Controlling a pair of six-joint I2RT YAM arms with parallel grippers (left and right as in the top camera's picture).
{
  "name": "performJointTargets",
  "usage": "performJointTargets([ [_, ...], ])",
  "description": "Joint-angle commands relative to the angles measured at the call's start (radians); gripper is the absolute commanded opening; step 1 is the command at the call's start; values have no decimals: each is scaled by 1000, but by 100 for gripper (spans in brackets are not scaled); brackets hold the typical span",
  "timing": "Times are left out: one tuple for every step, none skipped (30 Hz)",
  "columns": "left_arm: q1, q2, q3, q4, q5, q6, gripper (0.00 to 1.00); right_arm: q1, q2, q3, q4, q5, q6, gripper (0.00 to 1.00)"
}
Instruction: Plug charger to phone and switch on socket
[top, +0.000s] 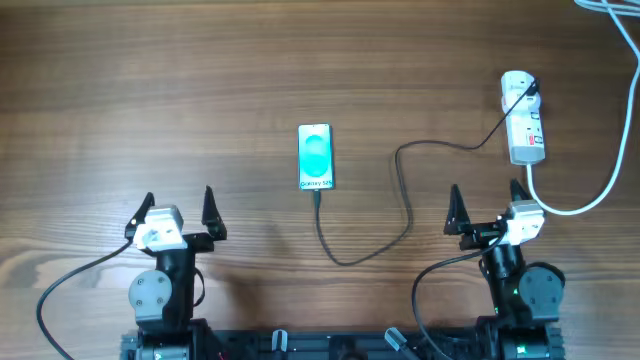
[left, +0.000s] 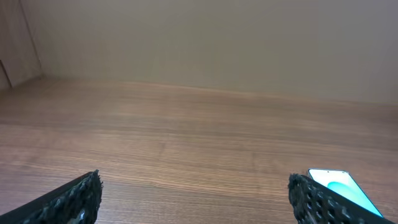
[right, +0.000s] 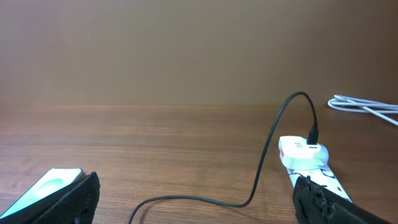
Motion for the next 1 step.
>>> performJointTargets([
  [-5,-8,-7,0,8,16,100,-5,-11,-1,1,16,-13,100],
])
